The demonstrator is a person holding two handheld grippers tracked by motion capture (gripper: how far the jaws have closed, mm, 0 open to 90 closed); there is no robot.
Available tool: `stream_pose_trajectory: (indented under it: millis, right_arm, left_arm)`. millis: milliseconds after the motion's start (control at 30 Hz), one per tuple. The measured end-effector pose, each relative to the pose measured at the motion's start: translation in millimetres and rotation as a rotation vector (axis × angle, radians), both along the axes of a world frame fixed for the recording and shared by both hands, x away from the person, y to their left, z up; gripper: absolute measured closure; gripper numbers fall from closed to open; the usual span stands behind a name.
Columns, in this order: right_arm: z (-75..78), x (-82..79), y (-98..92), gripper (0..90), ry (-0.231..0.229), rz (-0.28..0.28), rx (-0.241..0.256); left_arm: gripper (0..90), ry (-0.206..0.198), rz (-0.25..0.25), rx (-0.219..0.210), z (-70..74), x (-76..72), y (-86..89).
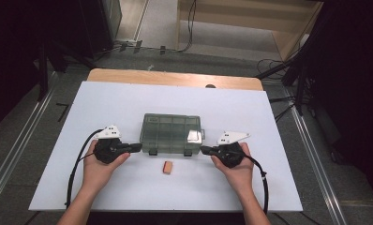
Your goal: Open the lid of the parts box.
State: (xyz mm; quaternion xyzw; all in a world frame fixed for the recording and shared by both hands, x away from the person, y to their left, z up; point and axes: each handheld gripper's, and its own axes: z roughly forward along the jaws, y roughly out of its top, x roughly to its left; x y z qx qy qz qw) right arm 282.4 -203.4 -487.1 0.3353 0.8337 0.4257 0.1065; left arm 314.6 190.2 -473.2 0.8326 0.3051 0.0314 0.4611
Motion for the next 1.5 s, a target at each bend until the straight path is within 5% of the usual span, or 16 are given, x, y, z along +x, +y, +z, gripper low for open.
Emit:
stream_pose_trajectory:
  millis: [267,567,733,933,1500]
  right_arm:
    - [1.7,-1.2,1.8,88.6,-0.023,-0.004,0.004]
    - [6.5,-1.8,-1.7,88.7,-0.054,-0.029,0.057]
    - [8.7,-2.3,-3.1,88.7,-0.066,-0.045,0.089]
    - [9.5,-1.3,-2.7,88.7,-0.076,-0.065,0.112]
    - [26.7,9.3,-11.5,88.4,-0.128,-0.108,0.174]
  left_arm:
    - [90.0,-0.02,0.012,-0.038,3.8,1.1,0.0]
    - [89.9,-0.004,-0.042,-0.01,0.9,-0.7,-4.4]
    - [89.9,-0.006,-0.015,-0.008,-1.6,1.1,-6.3]
    - [89.9,-0.068,0.058,-0.051,5.0,3.2,-6.7]
    - [89.9,-0.188,0.118,-0.16,18.2,17.3,-14.8]
